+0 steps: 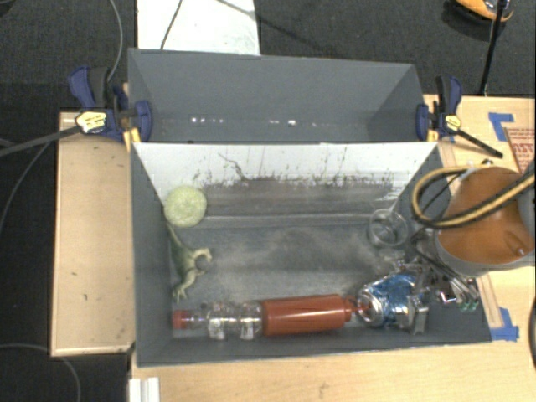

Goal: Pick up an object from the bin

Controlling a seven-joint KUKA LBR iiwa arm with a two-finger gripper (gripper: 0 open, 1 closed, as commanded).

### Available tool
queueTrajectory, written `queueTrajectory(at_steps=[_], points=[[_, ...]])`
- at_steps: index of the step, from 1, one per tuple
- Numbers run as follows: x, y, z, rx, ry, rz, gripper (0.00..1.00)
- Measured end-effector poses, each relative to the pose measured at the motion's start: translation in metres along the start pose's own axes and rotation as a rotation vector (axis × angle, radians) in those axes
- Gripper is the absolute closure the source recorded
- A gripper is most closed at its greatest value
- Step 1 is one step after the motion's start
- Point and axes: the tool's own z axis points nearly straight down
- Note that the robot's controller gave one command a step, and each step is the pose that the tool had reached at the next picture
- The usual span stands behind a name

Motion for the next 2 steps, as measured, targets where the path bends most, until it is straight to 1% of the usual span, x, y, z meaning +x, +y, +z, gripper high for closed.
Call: queueTrajectory(at_steps=[1, 2], points=[[-0.0051, 0.0070, 0.0057, 0.005, -0.005, -0.147, 0.00], [-0.0045, 0.0165, 0.0039, 0.003, -0.008, -0.346, 0.00]])
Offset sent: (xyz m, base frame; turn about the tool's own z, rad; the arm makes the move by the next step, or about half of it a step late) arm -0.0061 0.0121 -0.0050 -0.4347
